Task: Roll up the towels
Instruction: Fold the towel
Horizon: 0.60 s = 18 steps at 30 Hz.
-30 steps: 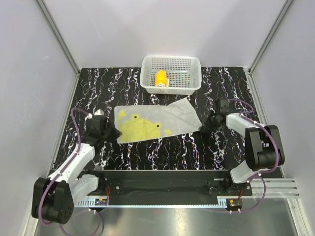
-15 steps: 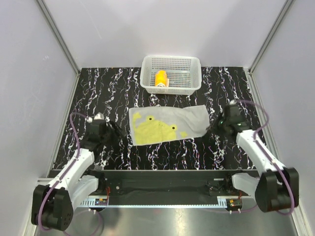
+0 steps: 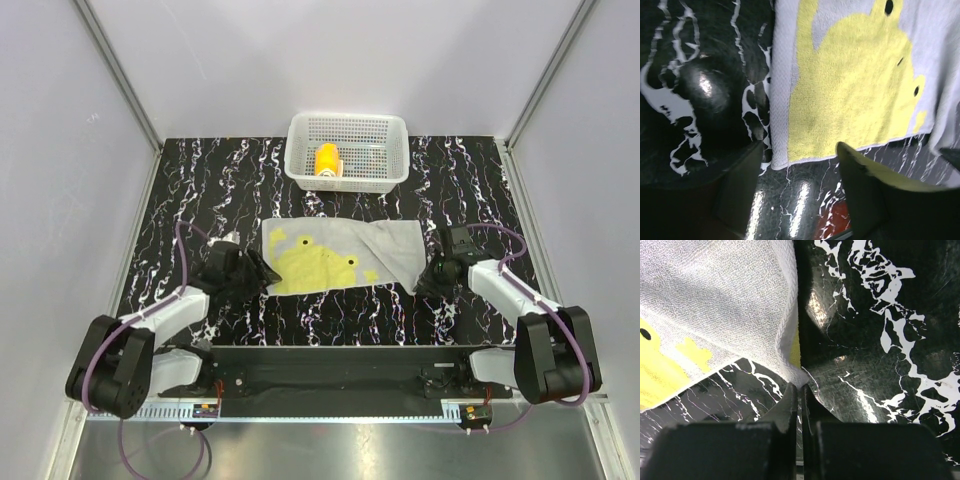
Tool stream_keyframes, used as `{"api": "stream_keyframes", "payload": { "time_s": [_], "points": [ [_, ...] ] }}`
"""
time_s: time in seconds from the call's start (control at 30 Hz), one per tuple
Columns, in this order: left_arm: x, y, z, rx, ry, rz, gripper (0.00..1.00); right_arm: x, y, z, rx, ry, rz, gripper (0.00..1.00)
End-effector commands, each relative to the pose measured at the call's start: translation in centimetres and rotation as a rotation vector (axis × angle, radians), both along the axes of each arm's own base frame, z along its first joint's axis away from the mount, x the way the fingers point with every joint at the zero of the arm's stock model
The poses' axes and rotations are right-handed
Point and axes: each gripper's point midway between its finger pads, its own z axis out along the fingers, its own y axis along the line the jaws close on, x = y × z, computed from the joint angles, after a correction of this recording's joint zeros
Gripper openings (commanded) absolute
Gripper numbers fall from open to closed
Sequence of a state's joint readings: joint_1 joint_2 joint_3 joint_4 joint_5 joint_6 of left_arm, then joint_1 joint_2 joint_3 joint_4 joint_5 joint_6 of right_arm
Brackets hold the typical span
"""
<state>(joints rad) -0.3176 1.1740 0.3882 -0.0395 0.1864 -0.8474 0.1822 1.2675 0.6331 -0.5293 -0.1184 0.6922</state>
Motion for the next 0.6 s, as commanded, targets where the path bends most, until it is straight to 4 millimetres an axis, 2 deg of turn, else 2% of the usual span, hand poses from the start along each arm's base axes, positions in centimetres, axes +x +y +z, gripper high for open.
{"api": "stream_keyframes", "payload": {
  "time_s": [0.0, 0.1, 0.23, 0.37, 0.4, 0.43, 0.57],
  "points": [
    [-1.1, -0.4, -1.7, 0.023, 0.065, -0.033, 0.59, 1.3, 0.5, 0.9, 0.012, -0.047, 0.005, 0.00],
    [-1.4, -1.0, -2.2, 0.005, 0.077, -0.048, 0.48, 1.4, 0.5, 0.7, 0.011, -0.047, 0.008, 0.00],
    [-1.8, -1.9, -2.8, -0.018, 0.094, -0.074, 0.45, 1.5, 0.6, 0.5, 0.015, -0.045, 0.013, 0.00],
    [-1.5, -2.5, -3.0, -0.034, 0.089, -0.092, 0.20, 1.5, 0.6, 0.4, 0.016, -0.044, 0.015, 0.00],
    [-1.5, -2.5, -3.0, -0.032, 0.089, -0.094, 0.05, 1.6, 0.6, 0.5, 0.015, -0.046, 0.018, 0.00],
    [-1.1, -2.7, -2.7, -0.034, 0.076, -0.098, 0.00, 1.6, 0.6, 0.6, 0.014, -0.048, 0.021, 0.00],
    [-0.4, -2.6, -1.3, -0.020, 0.045, -0.101, 0.00, 1.8, 0.6, 1.0, 0.012, -0.059, 0.026, 0.00]
  ]
}}
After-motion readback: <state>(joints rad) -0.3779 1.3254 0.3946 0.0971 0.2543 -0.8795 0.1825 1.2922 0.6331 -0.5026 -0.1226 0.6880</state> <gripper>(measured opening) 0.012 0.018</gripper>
